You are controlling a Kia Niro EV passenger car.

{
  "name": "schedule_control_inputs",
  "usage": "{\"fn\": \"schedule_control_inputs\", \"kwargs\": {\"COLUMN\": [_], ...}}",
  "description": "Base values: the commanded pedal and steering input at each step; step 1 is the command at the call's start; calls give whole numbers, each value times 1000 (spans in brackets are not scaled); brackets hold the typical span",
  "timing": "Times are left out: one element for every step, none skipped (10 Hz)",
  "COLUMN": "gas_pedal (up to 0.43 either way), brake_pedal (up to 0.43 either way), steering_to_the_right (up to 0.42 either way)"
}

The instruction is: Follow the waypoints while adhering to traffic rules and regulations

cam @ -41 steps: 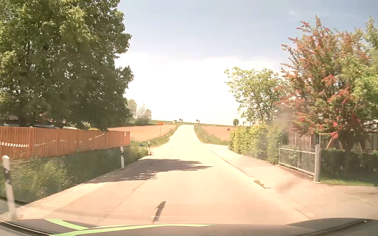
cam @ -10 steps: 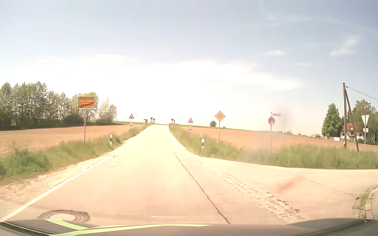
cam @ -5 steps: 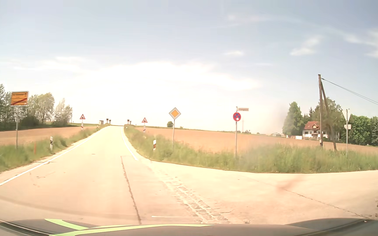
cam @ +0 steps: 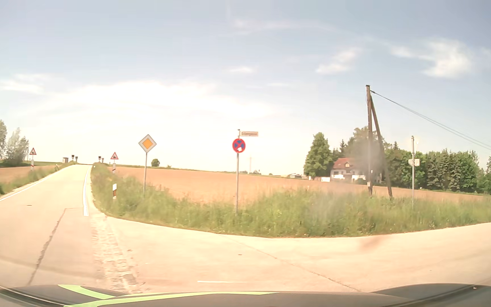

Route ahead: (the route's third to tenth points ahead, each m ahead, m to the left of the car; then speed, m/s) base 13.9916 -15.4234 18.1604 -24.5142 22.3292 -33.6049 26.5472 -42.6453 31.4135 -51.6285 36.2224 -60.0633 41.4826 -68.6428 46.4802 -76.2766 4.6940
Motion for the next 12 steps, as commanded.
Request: {"fn": "schedule_control_inputs", "kwargs": {"gas_pedal": [0,0,47,110,118,118,118,157,209,209,209,209], "brake_pedal": [0,0,0,0,0,0,0,0,0,0,0,0], "steering_to_the_right": [436,451,466,473,474,474,474,473,470,467,464,463]}}
